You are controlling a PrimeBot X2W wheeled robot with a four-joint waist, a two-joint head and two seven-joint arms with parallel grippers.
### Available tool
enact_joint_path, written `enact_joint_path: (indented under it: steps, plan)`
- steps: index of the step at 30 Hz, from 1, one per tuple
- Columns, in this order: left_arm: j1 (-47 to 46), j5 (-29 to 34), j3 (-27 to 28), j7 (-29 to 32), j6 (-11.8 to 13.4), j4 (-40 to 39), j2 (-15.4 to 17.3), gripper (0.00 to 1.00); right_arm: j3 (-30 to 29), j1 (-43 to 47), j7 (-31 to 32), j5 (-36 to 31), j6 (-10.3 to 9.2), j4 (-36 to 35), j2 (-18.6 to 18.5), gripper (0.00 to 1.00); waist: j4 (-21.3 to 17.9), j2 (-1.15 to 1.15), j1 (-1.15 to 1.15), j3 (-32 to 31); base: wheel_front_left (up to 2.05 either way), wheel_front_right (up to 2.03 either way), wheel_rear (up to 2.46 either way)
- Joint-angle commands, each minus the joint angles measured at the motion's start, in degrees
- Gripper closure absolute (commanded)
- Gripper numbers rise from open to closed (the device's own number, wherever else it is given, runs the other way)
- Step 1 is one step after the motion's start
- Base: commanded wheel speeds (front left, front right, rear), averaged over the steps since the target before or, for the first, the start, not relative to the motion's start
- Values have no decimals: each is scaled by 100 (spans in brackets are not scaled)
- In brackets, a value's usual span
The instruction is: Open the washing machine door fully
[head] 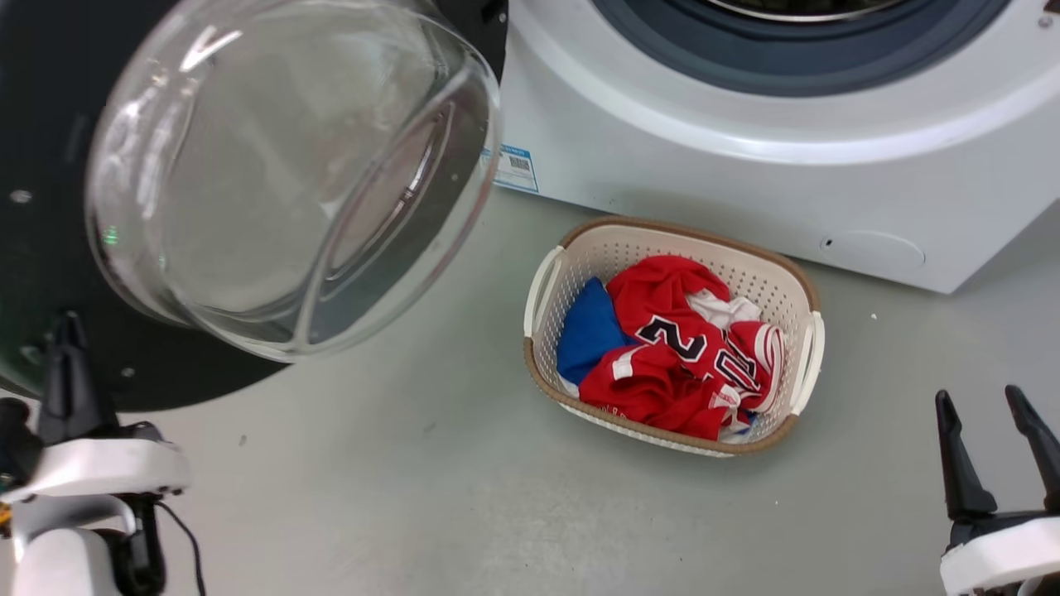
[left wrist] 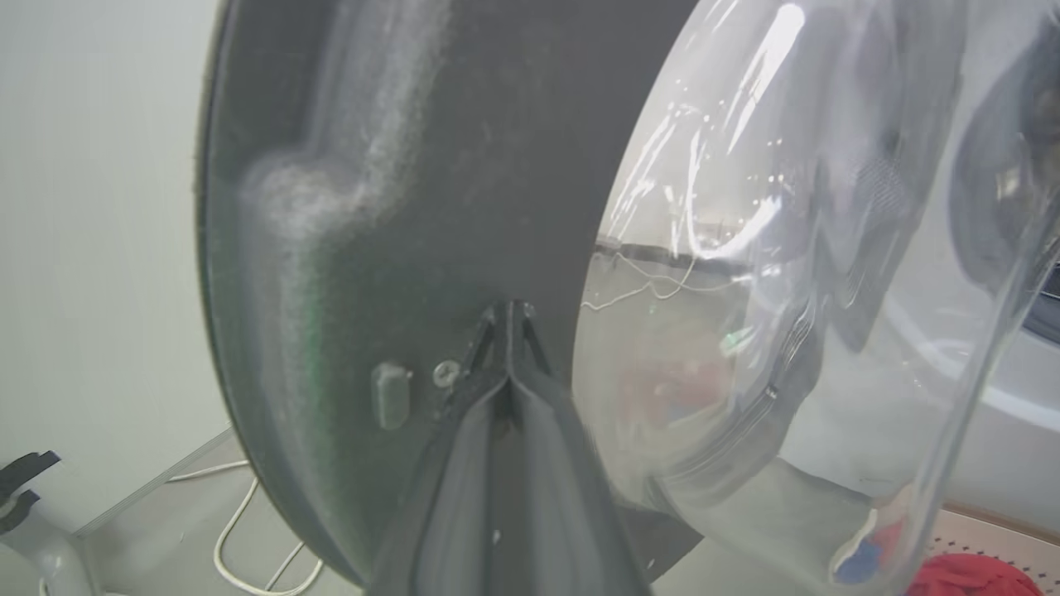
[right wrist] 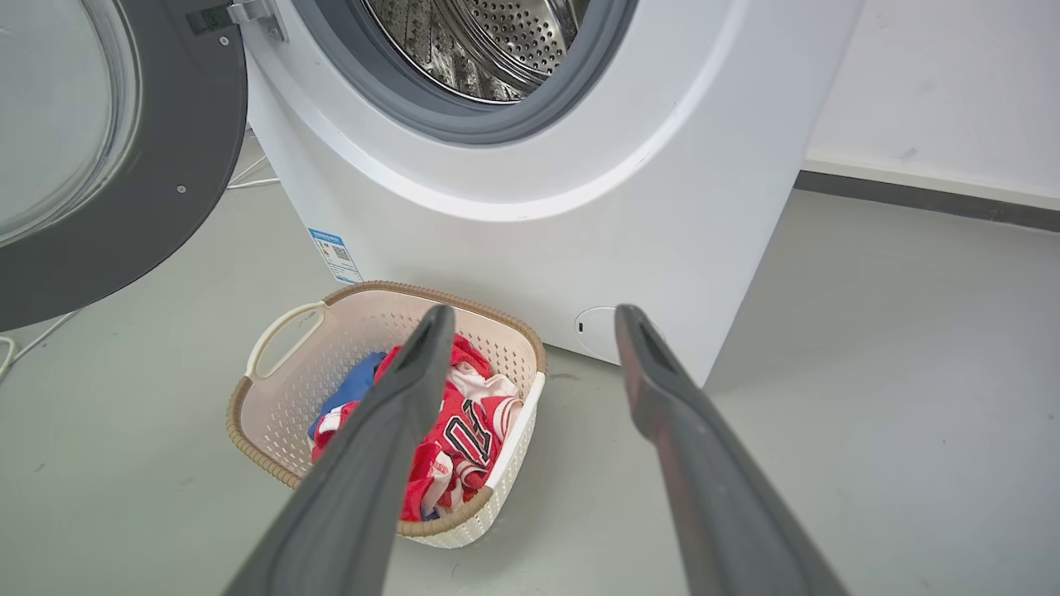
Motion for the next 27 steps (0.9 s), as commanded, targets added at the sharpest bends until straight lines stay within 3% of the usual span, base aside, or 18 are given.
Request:
enact_joint_path:
  steps: [1, 16, 27]
  plan:
    - [-137, 10, 148, -8, -2, 157, 103, 100, -17, -115, -12, -15, -2, 11, -56, 0, -50, 0, -1, 101, 0, 0, 0]
    - [-1103, 17, 845, -8, -117, 1216, 557, 100, -33, -508, -12, 42, -2, 79, -292, 0, -167, 0, -1, 603, 0, 0, 0]
    - [-1589, 43, 1320, -12, -150, 1793, 906, 100, -49, -768, -13, -56, -1, 247, -233, 0, -365, 0, -1, 709, 0, 0, 0]
